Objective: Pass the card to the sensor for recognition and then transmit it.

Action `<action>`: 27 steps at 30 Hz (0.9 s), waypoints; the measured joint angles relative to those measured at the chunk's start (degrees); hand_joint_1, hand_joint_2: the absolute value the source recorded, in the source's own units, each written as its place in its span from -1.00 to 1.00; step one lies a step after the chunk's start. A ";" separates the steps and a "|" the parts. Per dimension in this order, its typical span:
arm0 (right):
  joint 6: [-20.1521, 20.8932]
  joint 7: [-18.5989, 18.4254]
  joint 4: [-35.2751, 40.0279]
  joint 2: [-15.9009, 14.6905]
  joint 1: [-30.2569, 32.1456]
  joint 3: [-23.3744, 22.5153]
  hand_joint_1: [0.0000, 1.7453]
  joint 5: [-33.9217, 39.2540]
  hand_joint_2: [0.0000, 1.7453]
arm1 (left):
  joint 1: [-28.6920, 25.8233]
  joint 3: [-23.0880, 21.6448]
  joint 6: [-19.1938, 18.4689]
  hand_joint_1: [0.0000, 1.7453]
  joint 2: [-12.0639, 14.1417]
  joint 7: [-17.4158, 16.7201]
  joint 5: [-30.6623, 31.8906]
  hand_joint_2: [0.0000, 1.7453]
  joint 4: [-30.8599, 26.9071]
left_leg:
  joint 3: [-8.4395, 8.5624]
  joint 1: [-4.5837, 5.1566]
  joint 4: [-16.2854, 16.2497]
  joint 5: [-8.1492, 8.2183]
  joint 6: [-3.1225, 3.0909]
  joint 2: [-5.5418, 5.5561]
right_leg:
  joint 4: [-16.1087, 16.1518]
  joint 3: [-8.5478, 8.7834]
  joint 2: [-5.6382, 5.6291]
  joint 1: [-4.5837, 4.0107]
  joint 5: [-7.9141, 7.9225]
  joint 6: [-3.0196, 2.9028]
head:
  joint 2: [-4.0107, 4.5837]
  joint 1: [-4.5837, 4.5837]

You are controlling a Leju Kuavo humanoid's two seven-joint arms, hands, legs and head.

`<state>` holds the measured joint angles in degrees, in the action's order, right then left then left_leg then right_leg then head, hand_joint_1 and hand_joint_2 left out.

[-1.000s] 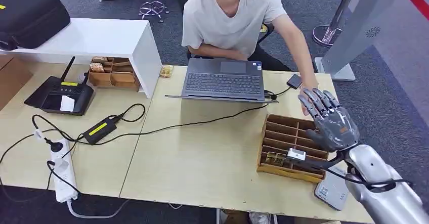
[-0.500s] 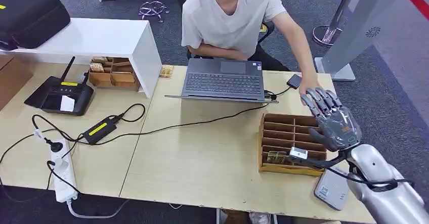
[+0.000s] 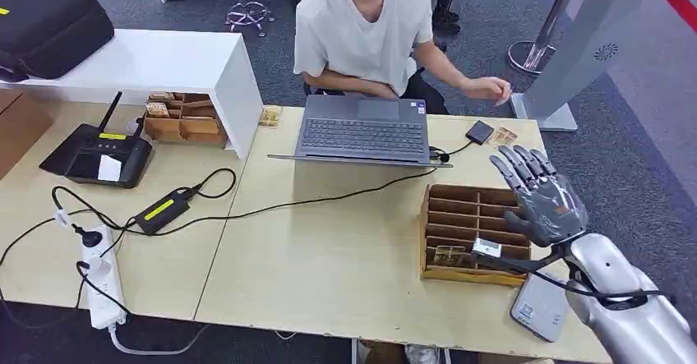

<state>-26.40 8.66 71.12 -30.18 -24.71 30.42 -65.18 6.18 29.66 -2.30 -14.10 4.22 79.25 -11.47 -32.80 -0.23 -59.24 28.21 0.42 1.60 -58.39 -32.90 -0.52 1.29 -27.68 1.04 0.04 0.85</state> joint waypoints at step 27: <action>-0.29 -0.09 -9.75 0.68 -3.26 -0.02 -1.00 0.59 1.00 | 0.00 -0.39 -0.09 -1.00 -0.13 -0.24 0.09 1.00 0.00 | 0.01 0.00 -0.01 0.00 0.00 0.00 | 0.01 0.01 0.00 0.00 0.01 0.01 | 0.00 0.00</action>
<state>-26.69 8.57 61.37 -29.51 -27.97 30.40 -64.59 6.18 29.27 -2.38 -14.23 3.98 79.34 -11.47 -32.78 -0.23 -59.25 28.21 0.41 1.60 -58.39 -32.89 -0.52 1.29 -27.67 1.05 0.04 0.85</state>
